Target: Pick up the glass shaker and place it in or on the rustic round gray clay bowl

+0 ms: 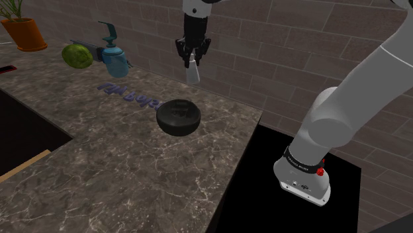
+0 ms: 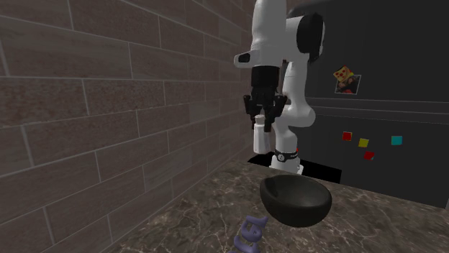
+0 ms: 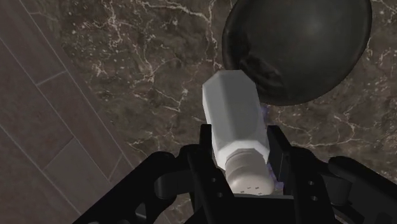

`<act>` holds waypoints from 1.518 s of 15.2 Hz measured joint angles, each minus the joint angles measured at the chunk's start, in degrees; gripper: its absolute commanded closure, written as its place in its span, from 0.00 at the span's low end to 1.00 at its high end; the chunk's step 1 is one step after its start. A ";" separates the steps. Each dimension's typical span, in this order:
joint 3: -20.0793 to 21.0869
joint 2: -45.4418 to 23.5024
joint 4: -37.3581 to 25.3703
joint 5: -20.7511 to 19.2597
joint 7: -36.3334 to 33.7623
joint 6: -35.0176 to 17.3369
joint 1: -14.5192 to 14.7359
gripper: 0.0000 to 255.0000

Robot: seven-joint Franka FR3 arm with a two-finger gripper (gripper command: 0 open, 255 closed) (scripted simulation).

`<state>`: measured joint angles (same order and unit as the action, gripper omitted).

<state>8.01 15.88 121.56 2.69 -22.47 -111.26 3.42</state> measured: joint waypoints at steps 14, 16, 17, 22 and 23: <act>7.58 -1.56 1.64 0.66 -11.38 -3.47 4.20 1.00; 7.70 -1.89 2.80 0.62 -11.49 -4.97 4.23 1.00; 7.71 -2.17 3.45 0.57 -11.45 -5.87 4.21 1.00; 7.93 -2.95 6.62 0.46 -11.59 -9.79 4.24 1.00; 8.04 -3.31 7.13 0.40 -11.74 -10.67 4.27 1.00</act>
<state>16.05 12.57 128.69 3.09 -34.21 -121.93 7.69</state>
